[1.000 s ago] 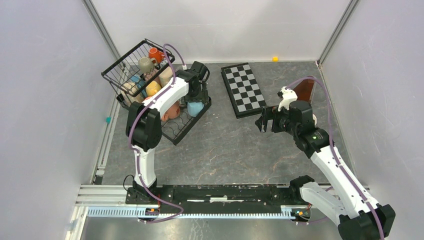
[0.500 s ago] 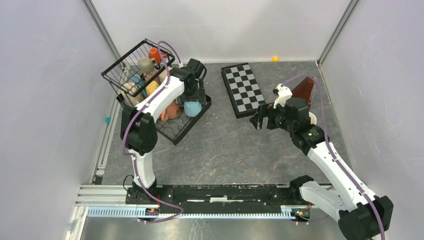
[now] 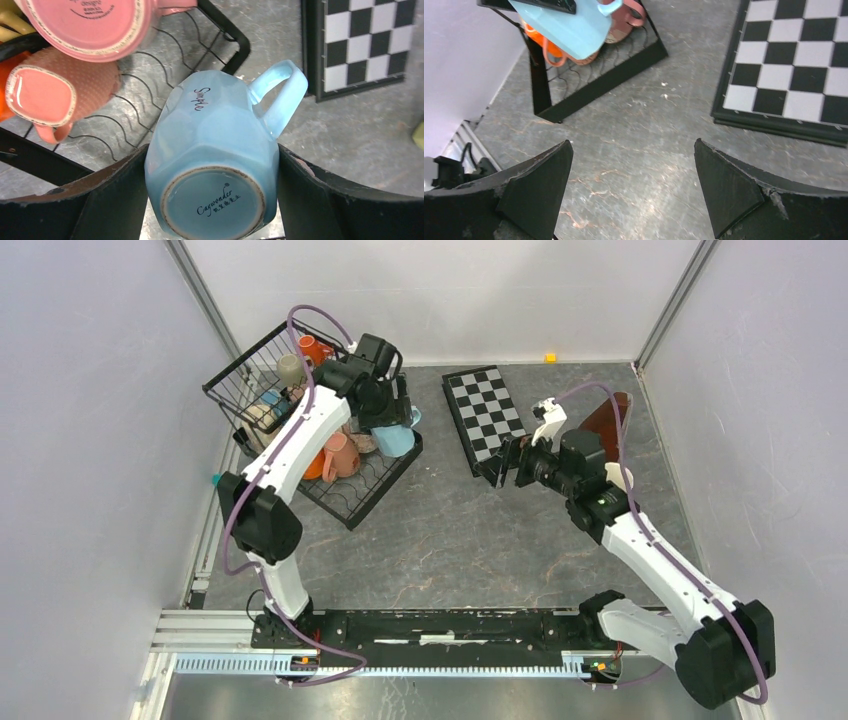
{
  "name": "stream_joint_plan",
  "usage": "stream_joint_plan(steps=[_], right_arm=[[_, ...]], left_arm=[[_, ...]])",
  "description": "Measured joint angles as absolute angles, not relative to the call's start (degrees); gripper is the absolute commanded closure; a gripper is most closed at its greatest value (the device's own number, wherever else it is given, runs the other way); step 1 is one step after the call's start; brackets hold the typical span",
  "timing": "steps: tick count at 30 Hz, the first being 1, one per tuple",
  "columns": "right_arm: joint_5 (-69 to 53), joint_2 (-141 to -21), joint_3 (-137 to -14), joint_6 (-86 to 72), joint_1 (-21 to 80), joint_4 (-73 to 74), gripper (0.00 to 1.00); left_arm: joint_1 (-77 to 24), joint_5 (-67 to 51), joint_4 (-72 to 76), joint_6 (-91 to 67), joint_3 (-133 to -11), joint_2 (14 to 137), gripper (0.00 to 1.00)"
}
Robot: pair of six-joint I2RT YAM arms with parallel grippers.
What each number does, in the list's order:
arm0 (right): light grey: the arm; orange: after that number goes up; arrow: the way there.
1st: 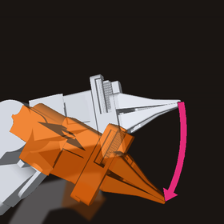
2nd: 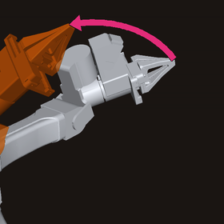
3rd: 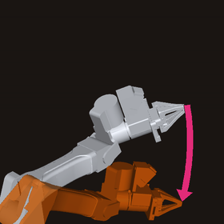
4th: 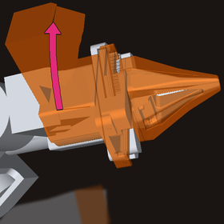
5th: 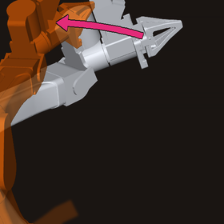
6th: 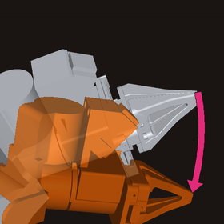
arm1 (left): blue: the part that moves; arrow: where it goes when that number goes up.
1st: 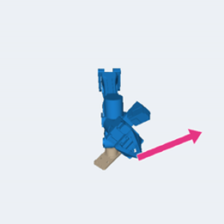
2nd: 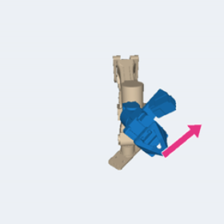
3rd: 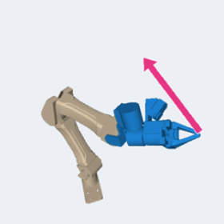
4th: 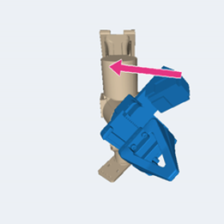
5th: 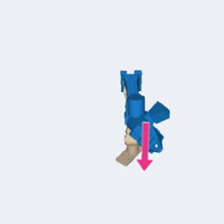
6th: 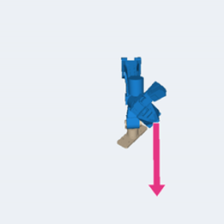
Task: Unload the cups from the dish rack
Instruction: Unload the cup from the dish rack.
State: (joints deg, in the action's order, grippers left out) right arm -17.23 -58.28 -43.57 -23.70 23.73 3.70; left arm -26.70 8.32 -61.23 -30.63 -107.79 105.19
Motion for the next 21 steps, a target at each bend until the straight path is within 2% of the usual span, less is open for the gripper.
stream_joint_plan(steps=[9, 21], right_arm=[[-24.36, -62.28, -41.82, -30.87, 24.49, -12.29, 0.02], [-31.83, -65.39, -40.25, -43.70, 24.56, -32.27, 0.02]], left_arm=[[-26.68, -3.46, -60.34, -32.60, -106.89, 97.54, 0.98], [-26.70, -21.45, -43.79, -41.89, -92.47, 84.01, 0.98]])
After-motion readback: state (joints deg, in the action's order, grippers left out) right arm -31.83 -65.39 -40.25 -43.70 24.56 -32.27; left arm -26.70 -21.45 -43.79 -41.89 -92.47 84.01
